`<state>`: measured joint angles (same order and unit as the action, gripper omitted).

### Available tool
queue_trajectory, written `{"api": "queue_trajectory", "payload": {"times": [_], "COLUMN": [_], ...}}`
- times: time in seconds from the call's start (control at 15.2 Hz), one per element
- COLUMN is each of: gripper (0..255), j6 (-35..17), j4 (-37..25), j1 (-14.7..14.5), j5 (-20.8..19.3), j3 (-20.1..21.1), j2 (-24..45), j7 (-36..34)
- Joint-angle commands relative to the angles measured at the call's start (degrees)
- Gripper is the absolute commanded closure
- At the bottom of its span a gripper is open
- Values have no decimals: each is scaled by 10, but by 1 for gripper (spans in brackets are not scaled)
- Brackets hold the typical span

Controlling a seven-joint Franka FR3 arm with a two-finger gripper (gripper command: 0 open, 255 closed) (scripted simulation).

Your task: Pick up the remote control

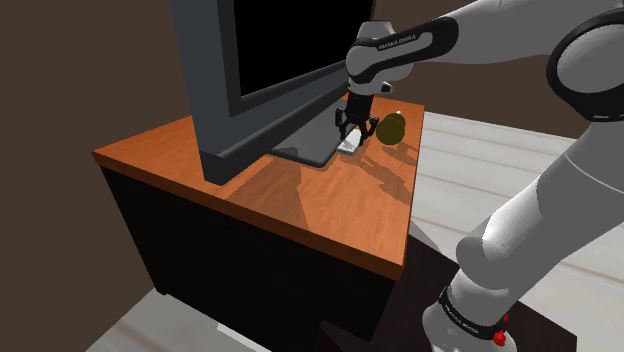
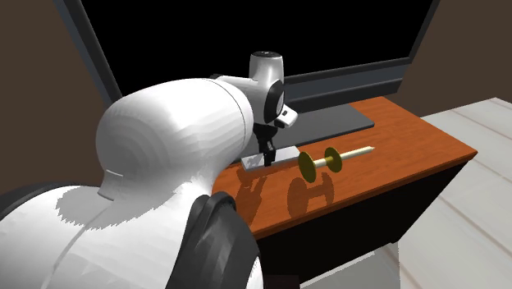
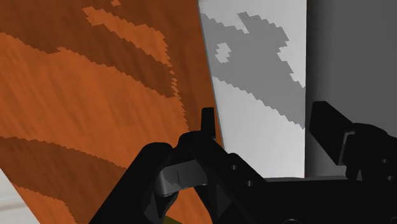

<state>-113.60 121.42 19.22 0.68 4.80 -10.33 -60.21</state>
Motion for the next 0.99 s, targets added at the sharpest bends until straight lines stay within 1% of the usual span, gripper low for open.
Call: {"api": "queue_trajectory", "payload": {"times": [0.0, 0.79, 0.92], "gripper": [255, 255, 255], "j6": [14, 107, 108], "j4": [-12, -98, -100], "j1": [0, 1, 1], "j5": [0, 0, 0], "j3": [0, -1, -1], "j2": [-2, -8, -8], "j7": [0, 1, 1]}}
